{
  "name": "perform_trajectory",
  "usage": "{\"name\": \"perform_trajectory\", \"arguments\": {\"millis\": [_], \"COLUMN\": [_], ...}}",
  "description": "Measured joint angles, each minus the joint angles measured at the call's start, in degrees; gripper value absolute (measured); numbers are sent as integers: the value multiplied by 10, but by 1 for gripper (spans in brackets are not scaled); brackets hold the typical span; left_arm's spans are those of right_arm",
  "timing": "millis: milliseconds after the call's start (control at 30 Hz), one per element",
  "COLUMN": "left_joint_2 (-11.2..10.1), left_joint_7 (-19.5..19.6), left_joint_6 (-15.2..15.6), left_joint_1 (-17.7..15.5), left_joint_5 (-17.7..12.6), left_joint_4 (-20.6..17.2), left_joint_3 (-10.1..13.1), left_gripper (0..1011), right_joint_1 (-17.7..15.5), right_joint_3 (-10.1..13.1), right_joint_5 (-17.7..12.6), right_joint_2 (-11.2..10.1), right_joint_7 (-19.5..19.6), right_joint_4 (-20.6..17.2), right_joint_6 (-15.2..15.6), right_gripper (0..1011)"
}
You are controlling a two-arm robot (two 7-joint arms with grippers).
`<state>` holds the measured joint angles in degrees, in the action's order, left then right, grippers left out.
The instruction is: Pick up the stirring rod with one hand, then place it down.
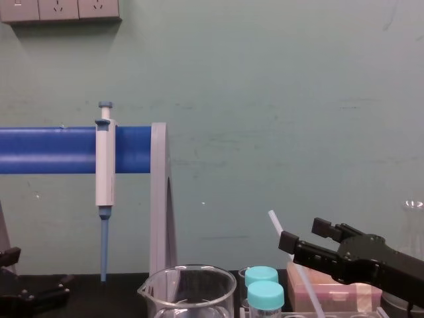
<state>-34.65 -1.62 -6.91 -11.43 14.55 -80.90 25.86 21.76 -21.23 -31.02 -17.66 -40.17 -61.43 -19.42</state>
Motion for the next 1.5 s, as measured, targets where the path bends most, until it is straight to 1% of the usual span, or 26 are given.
{"name": "perform_trajectory", "arguments": {"millis": [33,100,200,333,367,433,467,533,567,667,700,800,933,1200,1500], "left_joint_2": [0,0,0,0,0,0,0,0,0,0,0,0,0,0,0], "left_joint_7": [0,0,0,0,0,0,0,0,0,0,0,0,0,0,0], "left_joint_6": [0,0,0,0,0,0,0,0,0,0,0,0,0,0,0], "left_joint_1": [0,0,0,0,0,0,0,0,0,0,0,0,0,0,0], "left_joint_5": [0,0,0,0,0,0,0,0,0,0,0,0,0,0,0], "left_joint_4": [0,0,0,0,0,0,0,0,0,0,0,0,0,0,0], "left_joint_3": [0,0,0,0,0,0,0,0,0,0,0,0,0,0,0], "left_gripper": [1000,1000,1000,1000,1000,1000,1000,1000,1000,1000,1000,1000,1000,1000,1000], "right_joint_1": [0,0,0,-8,-15,-23,-34,-44,-55,-71,-81,-93,-98,-91,-90], "right_joint_3": [0,0,0,6,13,24,35,47,59,75,84,96,104,109,110], "right_joint_5": [0,0,0,22,29,39,49,62,73,89,99,115,125,139,143], "right_joint_2": [0,0,0,-8,-11,-15,-17,-19,-19,-18,-17,-14,-11,-5,-4], "right_joint_7": [0,0,1,42,64,91,120,151,182,225,250,283,297,297,296], "right_joint_4": [0,0,0,-25,-41,-59,-78,-95,-110,-127,-133,-135,-126,-99,-96], "right_joint_6": [0,0,0,16,22,27,29,29,30,36,41,55,67,85,88], "right_gripper": [953,995,1003,1003,1002,1003,1003,1003,1003,1003,1003,1003,1003,1003,1003]}}
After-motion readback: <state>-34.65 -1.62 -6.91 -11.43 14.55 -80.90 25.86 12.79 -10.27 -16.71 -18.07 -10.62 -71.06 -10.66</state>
